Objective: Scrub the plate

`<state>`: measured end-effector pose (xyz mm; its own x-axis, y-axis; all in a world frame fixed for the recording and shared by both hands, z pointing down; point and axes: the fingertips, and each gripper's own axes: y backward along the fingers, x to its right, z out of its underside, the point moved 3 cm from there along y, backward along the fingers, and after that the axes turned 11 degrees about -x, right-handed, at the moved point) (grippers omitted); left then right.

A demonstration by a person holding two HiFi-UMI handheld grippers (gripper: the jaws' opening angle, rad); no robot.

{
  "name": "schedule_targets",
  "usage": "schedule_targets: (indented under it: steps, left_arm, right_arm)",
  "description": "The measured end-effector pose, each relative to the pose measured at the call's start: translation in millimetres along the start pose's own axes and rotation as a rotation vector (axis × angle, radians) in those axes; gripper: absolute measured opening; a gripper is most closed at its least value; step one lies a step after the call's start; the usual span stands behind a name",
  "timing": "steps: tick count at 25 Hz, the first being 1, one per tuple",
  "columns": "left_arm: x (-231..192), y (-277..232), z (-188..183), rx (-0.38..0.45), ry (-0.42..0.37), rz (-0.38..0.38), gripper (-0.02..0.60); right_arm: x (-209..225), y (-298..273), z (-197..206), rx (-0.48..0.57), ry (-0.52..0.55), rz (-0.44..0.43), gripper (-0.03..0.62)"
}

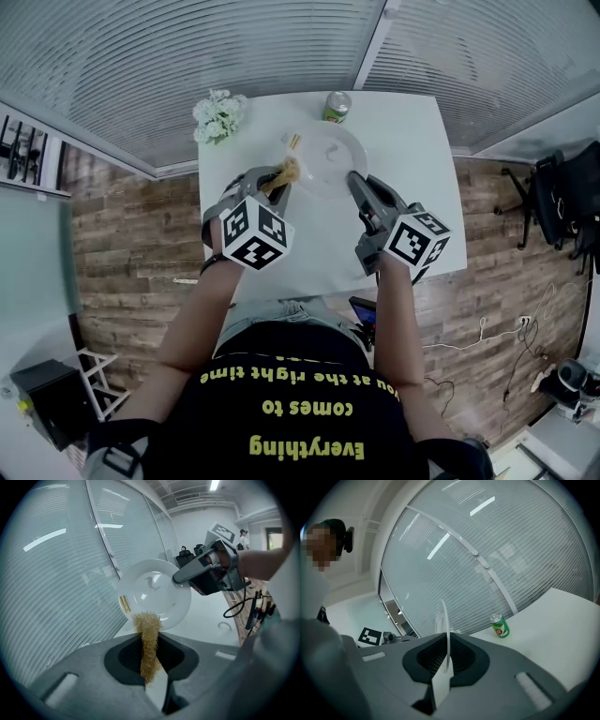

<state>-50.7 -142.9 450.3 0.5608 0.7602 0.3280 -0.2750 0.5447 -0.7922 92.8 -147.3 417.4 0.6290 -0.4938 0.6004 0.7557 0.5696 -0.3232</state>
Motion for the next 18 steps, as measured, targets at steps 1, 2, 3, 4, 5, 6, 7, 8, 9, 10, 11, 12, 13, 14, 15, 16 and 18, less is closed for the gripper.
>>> schedule_targets:
  steps: [1, 2, 3, 4, 5, 6, 7, 8, 9, 10, 11, 12, 13, 14, 15, 16, 18]
  left_arm:
    - [3, -1, -1, 0.000, -0.007, 0.004, 0.063]
    - [5, -2, -2, 0.000, -0.014, 0.008, 0.063]
    - [8, -2, -3, 0.000, -0.021, 0.013, 0.063]
    - [10, -2, -4, 0.001, -0.028, 0.018, 0.063]
    - [13, -2, -6, 0.002, -0.035, 0.023, 0.063]
    - [15, -2, -8, 0.003, -0.042, 0.027, 0.063]
    - [17, -2, -10, 0.005, -0.049, 0.031, 0.063]
    - [19, -2, -12, 0.007, -0.056, 0.035, 0.063]
    - [21, -3, -13, 0.009, -0.061, 0.039, 0.062]
    - [24, -3, -14, 0.011, -0.066, 0.043, 0.062]
    - [26, -4, -15, 0.013, -0.070, 0.046, 0.063]
    - [27, -5, -17, 0.014, -0.074, 0.049, 0.063]
    - [29, -5, -18, 0.015, -0.078, 0.053, 0.062]
    - [30, -5, -19, 0.016, -0.083, 0.056, 0.062]
    - [32, -6, -20, 0.018, -0.088, 0.060, 0.062]
    - [34, -5, -22, 0.020, -0.093, 0.063, 0.062]
    - [40, -5, -26, 0.025, -0.103, 0.071, 0.062]
  right_arm:
    - [0, 0, 0, -0.001, 0.001, 0.001, 0.014]
    - [0, -1, 0, -0.001, 0.002, 0.002, 0.014]
    - [0, -1, 1, -0.002, 0.003, 0.003, 0.014]
    - [0, -1, 0, -0.004, 0.006, 0.004, 0.014]
    - [-1, -2, 0, -0.007, 0.009, 0.005, 0.014]
    - [-2, -2, 0, -0.009, 0.013, 0.006, 0.014]
    - [-2, -3, 0, -0.011, 0.016, 0.007, 0.014]
    - [-3, -3, 0, -0.014, 0.019, 0.007, 0.014]
    - [-3, -4, 0, -0.016, 0.020, 0.007, 0.014]
    - [-3, -4, 1, -0.018, 0.021, 0.007, 0.014]
    - [-2, -5, 1, -0.020, 0.022, 0.007, 0.014]
    - [-2, -5, 1, -0.022, 0.023, 0.007, 0.014]
    - [-1, -5, 1, -0.023, 0.025, 0.007, 0.014]
    - [-1, -5, 2, -0.024, 0.026, 0.008, 0.014]
    - [-1, -6, 2, -0.026, 0.027, 0.007, 0.014]
    - [-2, -6, 2, -0.027, 0.029, 0.007, 0.014]
    - [-3, -6, 3, -0.031, 0.033, 0.007, 0.014]
